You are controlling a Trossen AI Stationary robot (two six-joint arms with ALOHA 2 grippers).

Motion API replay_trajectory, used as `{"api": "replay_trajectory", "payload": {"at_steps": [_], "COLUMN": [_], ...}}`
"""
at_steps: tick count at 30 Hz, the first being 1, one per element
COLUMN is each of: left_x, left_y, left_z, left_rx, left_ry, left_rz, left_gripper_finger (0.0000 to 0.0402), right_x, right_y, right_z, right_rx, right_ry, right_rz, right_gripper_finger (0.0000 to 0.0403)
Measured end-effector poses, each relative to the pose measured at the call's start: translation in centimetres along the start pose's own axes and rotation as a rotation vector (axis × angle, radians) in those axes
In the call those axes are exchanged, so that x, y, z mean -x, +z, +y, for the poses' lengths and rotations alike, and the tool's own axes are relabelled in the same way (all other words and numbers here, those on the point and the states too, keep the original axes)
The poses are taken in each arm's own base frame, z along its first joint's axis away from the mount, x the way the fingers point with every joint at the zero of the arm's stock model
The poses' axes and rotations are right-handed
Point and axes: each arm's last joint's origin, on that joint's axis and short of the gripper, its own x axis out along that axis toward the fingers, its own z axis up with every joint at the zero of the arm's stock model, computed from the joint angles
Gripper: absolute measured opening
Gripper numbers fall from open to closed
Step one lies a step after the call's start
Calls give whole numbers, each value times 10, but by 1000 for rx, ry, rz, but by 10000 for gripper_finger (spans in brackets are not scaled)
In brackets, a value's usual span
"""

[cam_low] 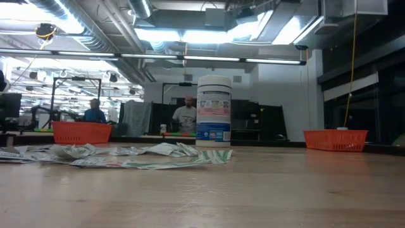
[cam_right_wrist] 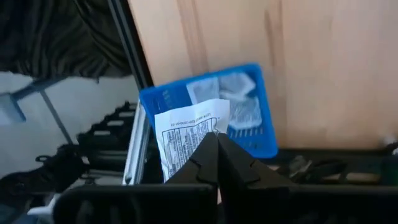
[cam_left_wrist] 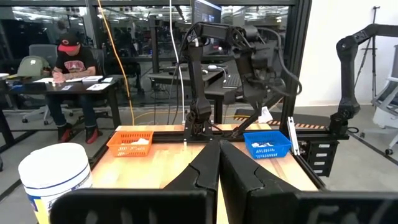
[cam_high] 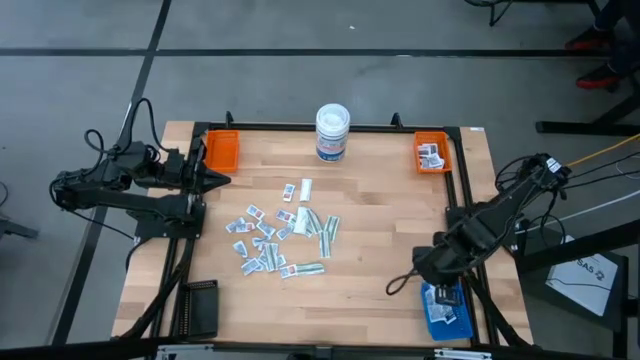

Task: Pick & Place First Aid Supplies
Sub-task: Put the blue alcohol pad into the blue bin

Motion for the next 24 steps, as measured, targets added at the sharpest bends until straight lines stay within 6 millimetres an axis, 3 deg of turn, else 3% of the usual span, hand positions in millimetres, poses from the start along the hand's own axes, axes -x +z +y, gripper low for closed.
{"api": "replay_trajectory", "payload": {"at_steps": [9,17,24], "left_x": [0,0,0], "left_y": [0,0,0], "left_z": [0,0,0], "left_rx": [0,0,0], "left_ry": [0,0,-1], "left_rz": [0,0,0], "left_gripper_finger": [4,4,4], "right_x": [-42,-77,-98], "right_y": [-10,-22,-20], "right_z": [0,-15,-22], "right_rx": [-28,-162,-232], "right_ry": [57,27,65], "right_rz": [70,197,183], "right_gripper_finger": [0,2,26]}}
